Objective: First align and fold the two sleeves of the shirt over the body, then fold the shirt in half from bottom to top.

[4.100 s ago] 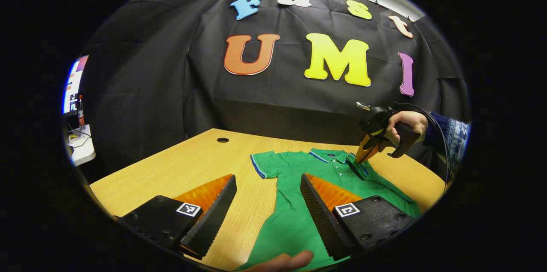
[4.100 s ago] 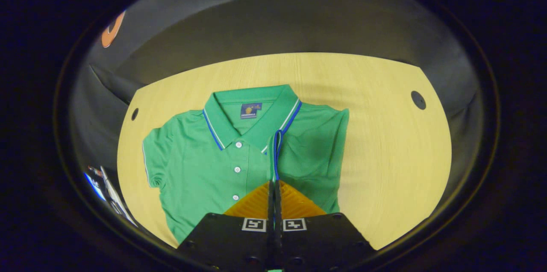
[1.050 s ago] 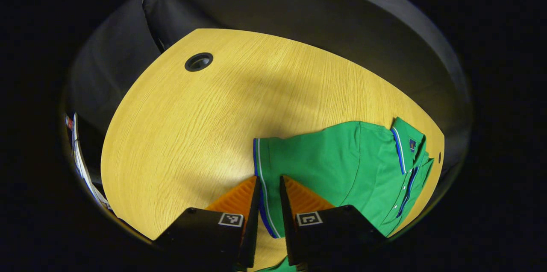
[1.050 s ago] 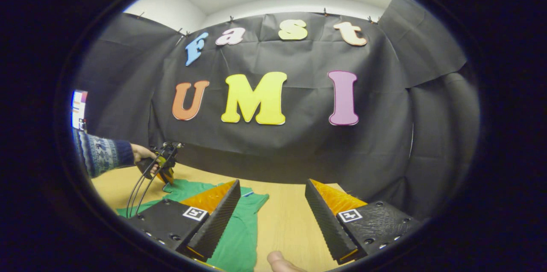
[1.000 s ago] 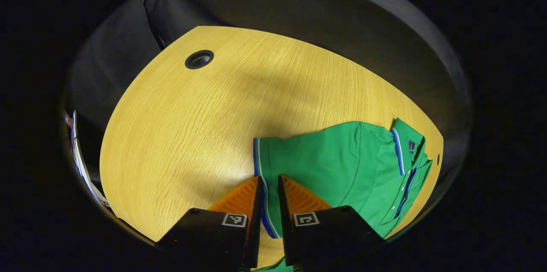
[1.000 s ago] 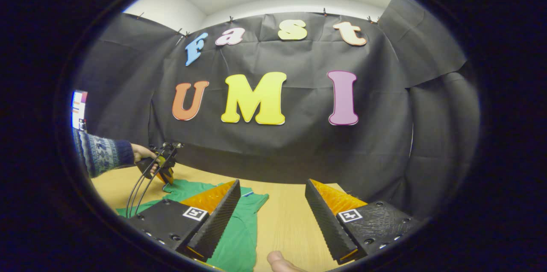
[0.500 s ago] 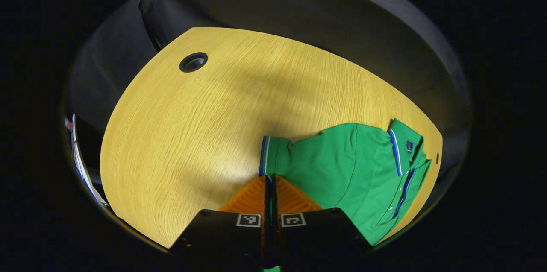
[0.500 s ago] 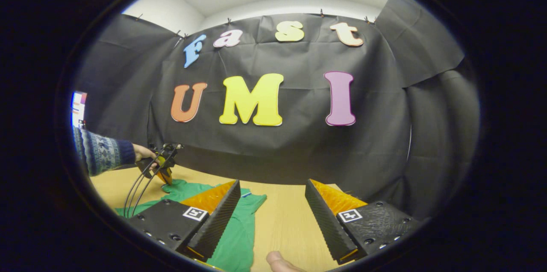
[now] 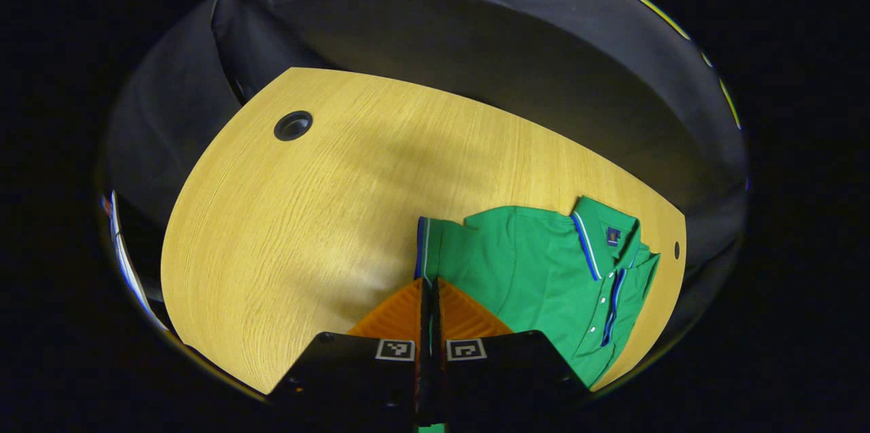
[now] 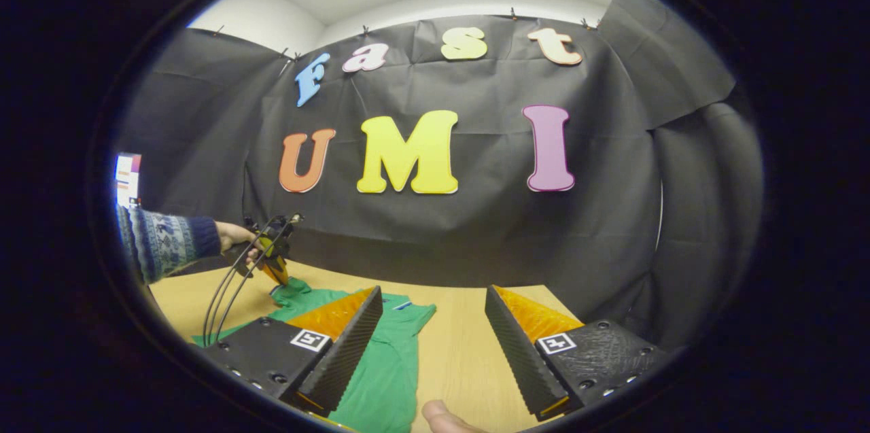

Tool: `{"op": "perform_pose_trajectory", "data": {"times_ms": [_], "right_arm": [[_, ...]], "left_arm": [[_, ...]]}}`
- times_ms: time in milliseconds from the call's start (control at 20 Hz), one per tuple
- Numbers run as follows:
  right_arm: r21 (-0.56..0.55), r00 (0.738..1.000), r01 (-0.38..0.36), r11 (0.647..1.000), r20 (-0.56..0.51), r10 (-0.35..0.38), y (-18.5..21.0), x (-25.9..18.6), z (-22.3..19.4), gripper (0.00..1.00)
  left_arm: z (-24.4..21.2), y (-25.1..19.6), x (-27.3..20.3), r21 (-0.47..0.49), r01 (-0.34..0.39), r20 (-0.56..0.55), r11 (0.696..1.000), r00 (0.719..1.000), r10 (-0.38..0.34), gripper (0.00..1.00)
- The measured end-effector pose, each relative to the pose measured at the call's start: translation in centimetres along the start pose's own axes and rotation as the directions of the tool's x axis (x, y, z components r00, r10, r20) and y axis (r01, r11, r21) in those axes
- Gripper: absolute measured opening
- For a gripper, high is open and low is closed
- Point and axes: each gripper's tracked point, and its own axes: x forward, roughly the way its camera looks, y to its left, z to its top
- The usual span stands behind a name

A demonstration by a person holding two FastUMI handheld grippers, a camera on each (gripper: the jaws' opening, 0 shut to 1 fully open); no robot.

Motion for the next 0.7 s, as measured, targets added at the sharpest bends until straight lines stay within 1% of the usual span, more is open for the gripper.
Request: {"op": "perform_pose_trajectory", "data": {"times_ms": [100,150,250,300,350,400,450,500,700], "right_arm": [[-0.003,1.0,-0.004,1.0,-0.005,0.004,0.1,0.1,-0.3,0.95],[-0.003,1.0,-0.008,1.0,-0.008,0.008,0.2,0.0,-0.3,0.93],[0.002,1.0,-0.011,1.0,-0.012,0.011,0.1,0.0,-0.5,0.97],[0.006,1.0,-0.008,1.0,-0.015,0.008,-0.1,0.0,-0.6,0.97],[0.009,1.0,-0.006,1.0,-0.018,0.006,-0.3,0.0,-0.8,0.95],[0.008,1.0,0.002,1.0,-0.022,-0.002,-0.6,0.1,-1.1,0.97],[0.011,1.0,0.01,1.0,-0.025,-0.01,-0.9,0.2,-1.3,0.95],[0.013,1.0,0.014,1.0,-0.028,-0.013,-1.1,0.2,-1.5,0.95],[0.024,0.999,0.023,0.999,-0.042,-0.022,-1.7,0.1,-2.4,0.95]], "left_arm": [[0.1,-2.5,-0.3,0.027,0.035,0.001,0.999,0.999,-0.035,0.03],[0.0,-3.6,-0.5,0.046,0.046,-0.003,0.998,0.999,-0.046,0.03],[-0.2,-5.7,-0.6,0.083,0.061,-0.008,0.995,0.998,-0.06,0.03],[-0.4,-7.1,-0.7,0.091,0.082,-0.014,0.993,0.997,-0.081,0.03],[-0.8,-8.5,-0.8,0.106,0.099,-0.017,0.989,0.995,-0.098,0.03],[-1.0,-9.3,-0.7,0.131,0.098,-0.015,0.986,0.995,-0.097,0.03],[-1.2,-9.8,-0.5,0.166,0.081,-0.01,0.983,0.997,-0.08,0.03],[-1.5,-10.8,-0.3,0.186,0.081,-0.014,0.979,0.997,-0.079,0.03],[-3.1,-15.3,-0.2,0.23,0.109,-0.036,0.967,0.994,-0.103,0.03]]}}
